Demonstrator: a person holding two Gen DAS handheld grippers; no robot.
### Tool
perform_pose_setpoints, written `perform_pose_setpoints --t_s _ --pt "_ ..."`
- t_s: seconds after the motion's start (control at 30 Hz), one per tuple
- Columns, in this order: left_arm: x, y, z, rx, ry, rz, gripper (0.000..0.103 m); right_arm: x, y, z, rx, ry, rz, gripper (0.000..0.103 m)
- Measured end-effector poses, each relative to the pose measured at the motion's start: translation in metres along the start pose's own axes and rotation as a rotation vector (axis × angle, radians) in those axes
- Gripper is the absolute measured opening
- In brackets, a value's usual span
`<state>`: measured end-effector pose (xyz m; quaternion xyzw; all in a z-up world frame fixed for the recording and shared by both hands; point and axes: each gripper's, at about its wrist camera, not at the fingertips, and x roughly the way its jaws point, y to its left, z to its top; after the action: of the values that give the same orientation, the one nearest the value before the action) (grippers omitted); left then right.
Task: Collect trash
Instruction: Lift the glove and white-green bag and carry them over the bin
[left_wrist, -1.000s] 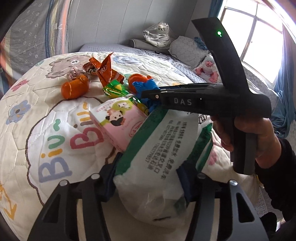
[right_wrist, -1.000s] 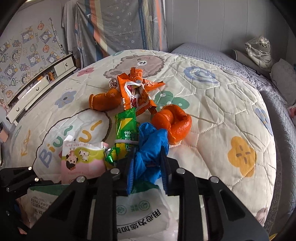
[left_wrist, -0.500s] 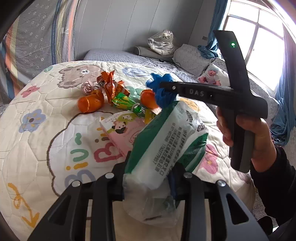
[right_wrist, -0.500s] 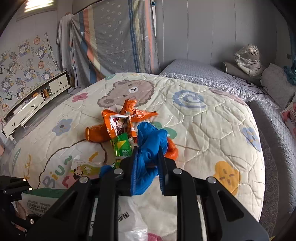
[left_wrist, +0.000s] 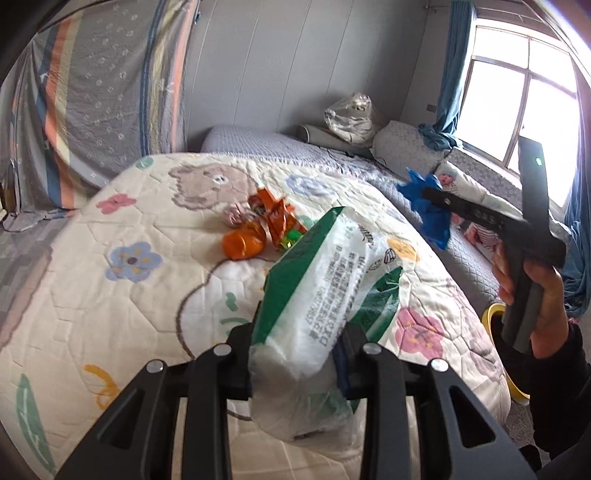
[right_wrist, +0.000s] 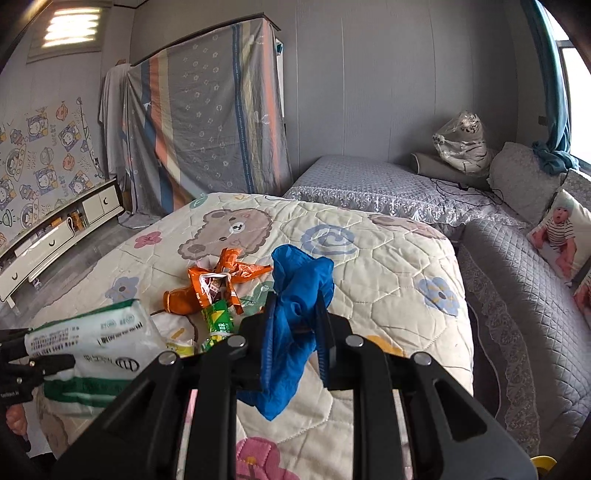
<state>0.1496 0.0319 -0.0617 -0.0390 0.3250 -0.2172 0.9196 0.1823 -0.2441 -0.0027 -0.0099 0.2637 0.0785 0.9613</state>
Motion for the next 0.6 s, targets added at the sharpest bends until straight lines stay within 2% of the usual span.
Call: perform_pose_setpoints --t_s 0.27,0.6 --pt "-0.022 -0.010 0.032 0.036 -0.093 0.038 0.029 -0.047 -0.024 -0.009 0.026 -0.051 -0.066 0.018" --pt "-0.013 -0.057 0.053 0.100 -0.122 -0.024 0.029 -0.097 -0.058 -0.029 0.078 -0.086 -0.164 0.018"
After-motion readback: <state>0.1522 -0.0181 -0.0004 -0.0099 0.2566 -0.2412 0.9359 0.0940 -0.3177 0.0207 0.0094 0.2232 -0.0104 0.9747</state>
